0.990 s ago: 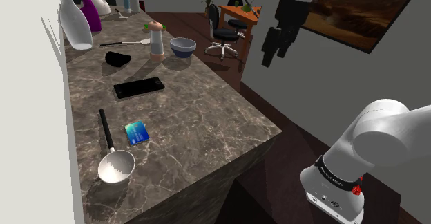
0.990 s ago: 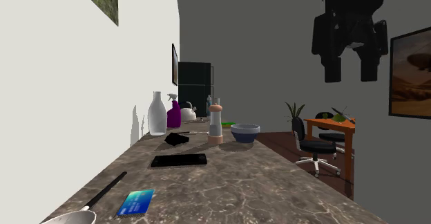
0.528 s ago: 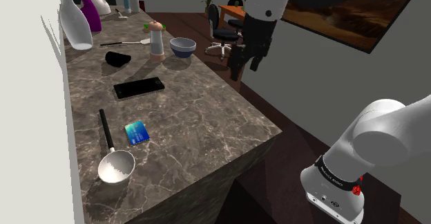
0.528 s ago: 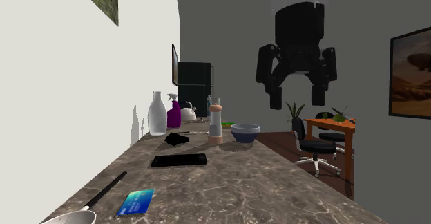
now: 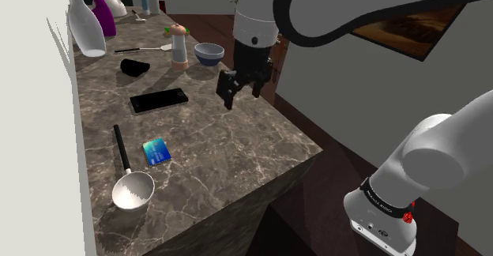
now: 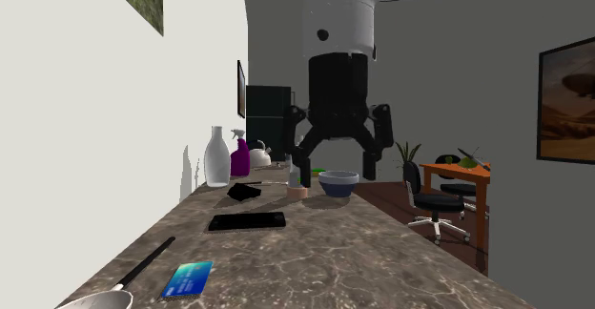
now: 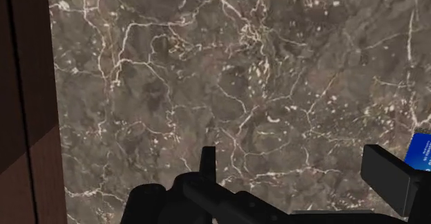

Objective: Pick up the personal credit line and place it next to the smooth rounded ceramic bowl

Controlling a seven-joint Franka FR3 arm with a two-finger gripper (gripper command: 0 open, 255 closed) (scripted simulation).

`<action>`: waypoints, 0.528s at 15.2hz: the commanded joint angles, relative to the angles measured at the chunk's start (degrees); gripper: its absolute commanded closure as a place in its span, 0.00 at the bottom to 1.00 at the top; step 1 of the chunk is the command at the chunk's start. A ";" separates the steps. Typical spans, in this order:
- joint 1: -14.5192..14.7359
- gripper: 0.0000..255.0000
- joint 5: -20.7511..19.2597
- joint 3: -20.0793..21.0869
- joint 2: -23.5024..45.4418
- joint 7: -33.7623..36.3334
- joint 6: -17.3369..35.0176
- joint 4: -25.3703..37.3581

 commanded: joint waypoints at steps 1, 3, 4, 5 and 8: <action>-0.76 0.00 -2.57 2.82 4.83 4.42 2.04 2.69; -1.27 0.00 -6.06 5.22 9.87 8.96 3.68 5.45; -1.36 0.00 -8.14 6.28 12.55 11.37 4.32 6.97; -1.29 0.00 -10.40 7.17 15.33 13.86 4.81 8.59; 0.34 0.00 -17.85 8.50 23.99 21.31 5.40 14.08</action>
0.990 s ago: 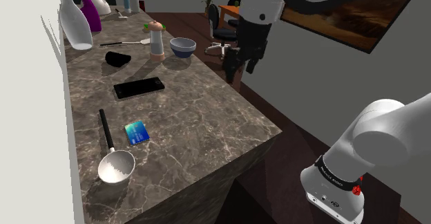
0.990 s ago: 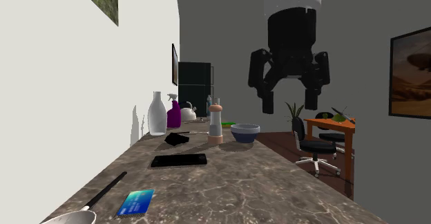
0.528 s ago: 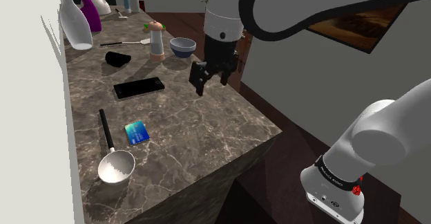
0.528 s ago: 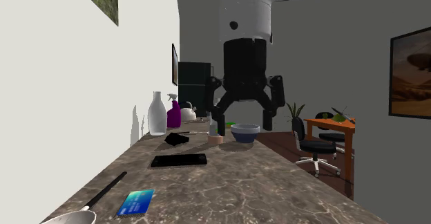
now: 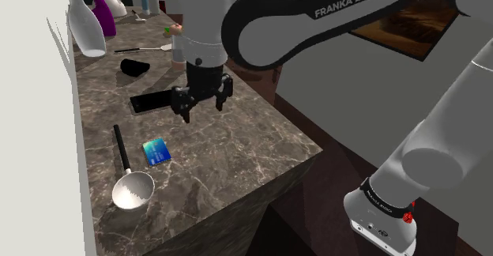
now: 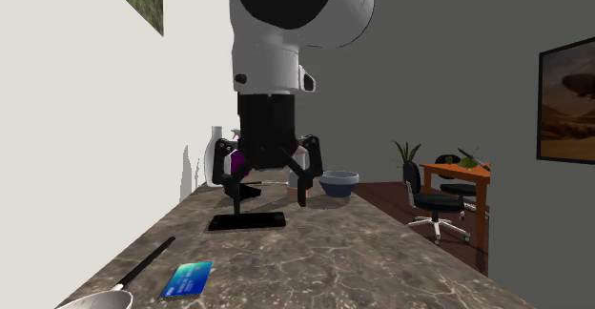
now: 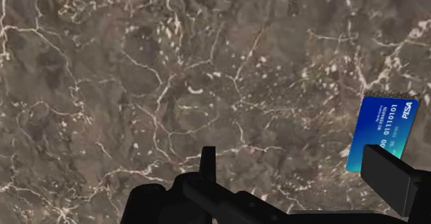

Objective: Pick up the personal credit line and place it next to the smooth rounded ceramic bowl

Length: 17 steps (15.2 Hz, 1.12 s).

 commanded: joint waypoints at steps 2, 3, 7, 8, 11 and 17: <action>2.79 0.00 -7.51 0.03 8.70 7.09 0.06 5.94; 4.18 0.00 -9.69 -0.42 11.45 9.04 -0.25 8.18; 10.55 0.00 -16.79 -3.20 21.81 14.99 -2.17 18.20; 12.20 0.00 -18.19 -3.99 24.30 16.06 -2.79 21.00; 16.57 0.00 -21.19 -6.12 30.69 18.07 -4.63 28.87; 16.78 0.00 -22.65 -7.20 32.80 18.90 -1.51 27.58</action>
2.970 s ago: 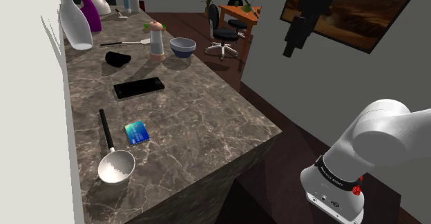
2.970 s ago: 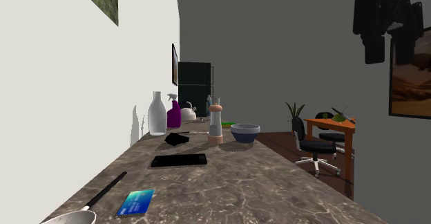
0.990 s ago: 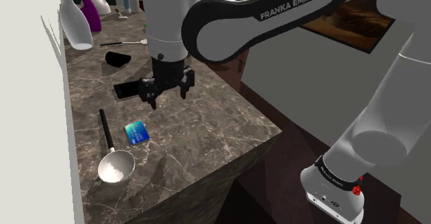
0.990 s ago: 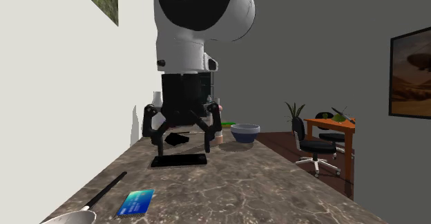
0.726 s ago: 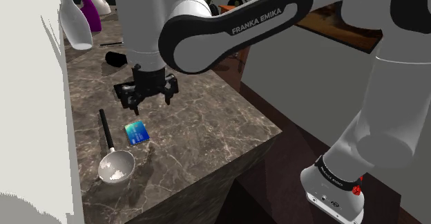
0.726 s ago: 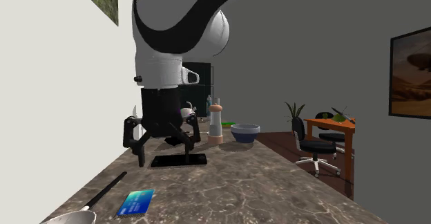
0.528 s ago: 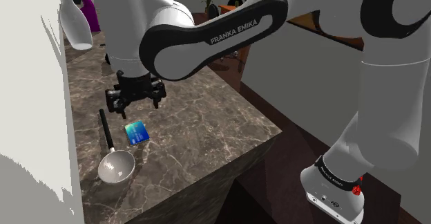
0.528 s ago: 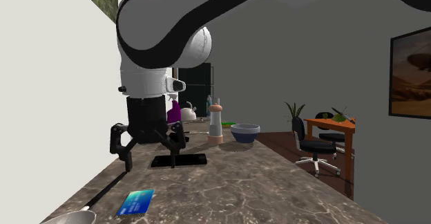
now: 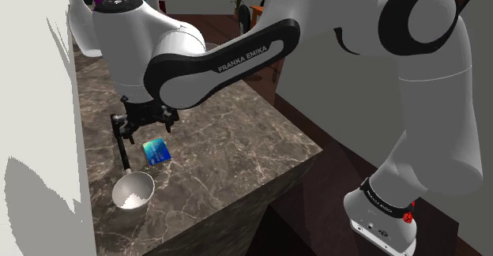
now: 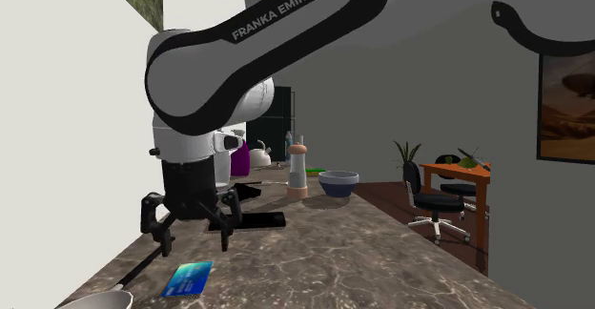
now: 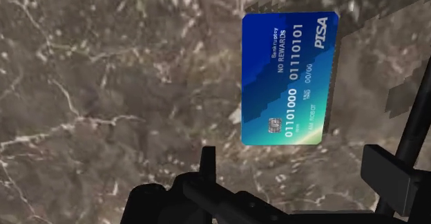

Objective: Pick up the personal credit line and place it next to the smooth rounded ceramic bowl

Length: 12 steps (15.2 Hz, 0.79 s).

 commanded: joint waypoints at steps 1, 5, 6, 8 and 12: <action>0.07 0.00 -0.49 -0.35 0.68 0.30 1.03 -0.43; 0.09 0.00 -0.64 -0.46 0.90 0.38 1.32 -0.52; 0.09 0.00 -0.64 -0.46 0.90 0.38 1.32 -0.52; 0.09 0.00 -0.64 -0.46 0.90 0.38 1.32 -0.52; 0.10 1.00 -0.64 -0.46 0.91 0.37 1.29 -0.47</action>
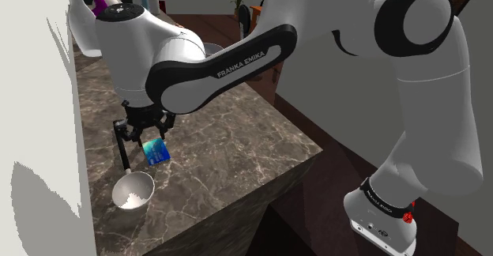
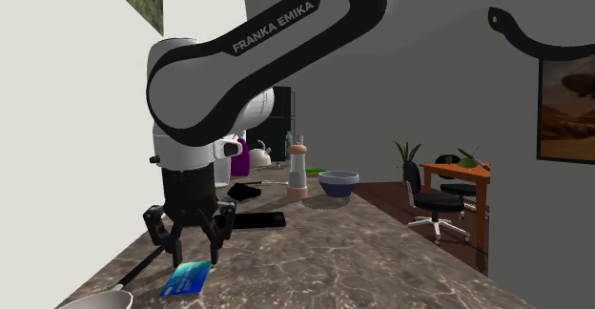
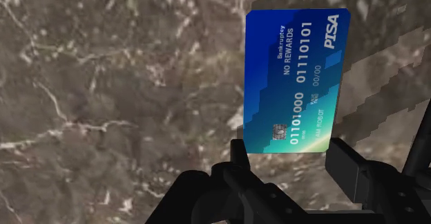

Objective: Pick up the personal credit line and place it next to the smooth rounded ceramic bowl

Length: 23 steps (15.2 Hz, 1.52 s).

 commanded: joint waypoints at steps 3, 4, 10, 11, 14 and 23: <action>-0.04 1.00 -0.01 -0.07 0.08 -0.01 -0.05 -0.08; -0.06 1.00 0.02 -0.04 0.00 0.02 -0.04 -0.18; -0.22 1.00 0.73 0.43 -0.89 -0.62 -1.64 0.70; -0.27 1.00 0.97 0.58 -1.19 -0.83 -2.19 1.01; -0.37 1.00 1.67 1.02 -2.04 -1.46 -3.88 2.03; -0.29 1.00 3.44 2.05 -4.03 -3.26 -9.30 6.00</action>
